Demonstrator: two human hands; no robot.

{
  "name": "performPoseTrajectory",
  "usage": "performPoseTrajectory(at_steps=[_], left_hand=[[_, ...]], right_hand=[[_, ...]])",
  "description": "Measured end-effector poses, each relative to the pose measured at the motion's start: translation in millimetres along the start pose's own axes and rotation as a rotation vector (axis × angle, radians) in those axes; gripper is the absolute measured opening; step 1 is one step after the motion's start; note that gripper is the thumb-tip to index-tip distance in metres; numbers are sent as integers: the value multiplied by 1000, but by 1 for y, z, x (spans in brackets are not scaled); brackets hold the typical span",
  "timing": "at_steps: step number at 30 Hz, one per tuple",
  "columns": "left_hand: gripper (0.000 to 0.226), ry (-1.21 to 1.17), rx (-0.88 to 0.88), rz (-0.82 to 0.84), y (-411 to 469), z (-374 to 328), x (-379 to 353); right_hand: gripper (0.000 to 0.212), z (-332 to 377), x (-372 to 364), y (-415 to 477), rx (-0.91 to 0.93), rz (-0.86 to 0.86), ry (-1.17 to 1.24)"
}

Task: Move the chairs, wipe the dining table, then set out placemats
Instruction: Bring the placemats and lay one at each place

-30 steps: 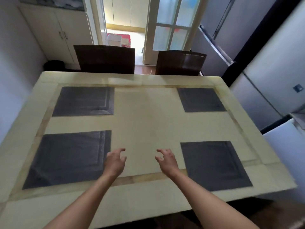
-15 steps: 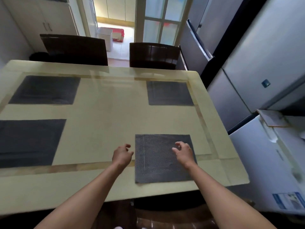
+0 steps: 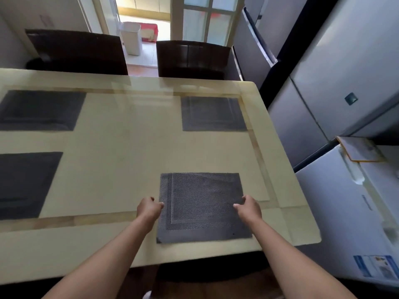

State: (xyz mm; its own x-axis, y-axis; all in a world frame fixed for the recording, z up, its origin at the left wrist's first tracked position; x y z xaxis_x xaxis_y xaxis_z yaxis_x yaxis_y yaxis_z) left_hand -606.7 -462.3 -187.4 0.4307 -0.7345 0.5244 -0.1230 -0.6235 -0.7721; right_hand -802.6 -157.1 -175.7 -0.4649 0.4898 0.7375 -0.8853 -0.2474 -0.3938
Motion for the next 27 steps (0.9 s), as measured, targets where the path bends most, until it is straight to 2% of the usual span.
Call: performPoseTrajectory(at_steps=[3,6,9,11,16,27], left_hand=[[13,-27,46,-60,2,-2,-5],[31,-55,79,-121,5,-1,-9],[10,-52,117,-140,7,1,-12],[13,-67,140,-168,9,4,-10],[18,-138,125,-212,1,1,-12],[9,-371,-25,-117,4,-81,-57]], right_hand=[[36,-23,-4,17,-92,45,24],[45,-41,-10,26,-152,60,52],[36,-56,-10,34,-206,18,91],[24,-64,-9,37,-232,-4,126],[16,-58,9,41,-200,-58,143],[14,-48,86,103,-99,-203,220]])
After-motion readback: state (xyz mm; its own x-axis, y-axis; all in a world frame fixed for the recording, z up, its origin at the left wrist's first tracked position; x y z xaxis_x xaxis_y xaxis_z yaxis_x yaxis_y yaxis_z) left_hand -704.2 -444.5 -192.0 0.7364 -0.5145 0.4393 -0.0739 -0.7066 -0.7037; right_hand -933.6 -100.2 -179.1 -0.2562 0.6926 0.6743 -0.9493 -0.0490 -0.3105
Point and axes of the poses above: each hand's wrist, its own y-axis towards the middle knuckle, its own x-axis out of the back of the hand, z = x × y, the point moved 10 cm from there along y, towards the middle knuckle, and after that the axes turned 15 degrees about x, right-handed, at the moved point
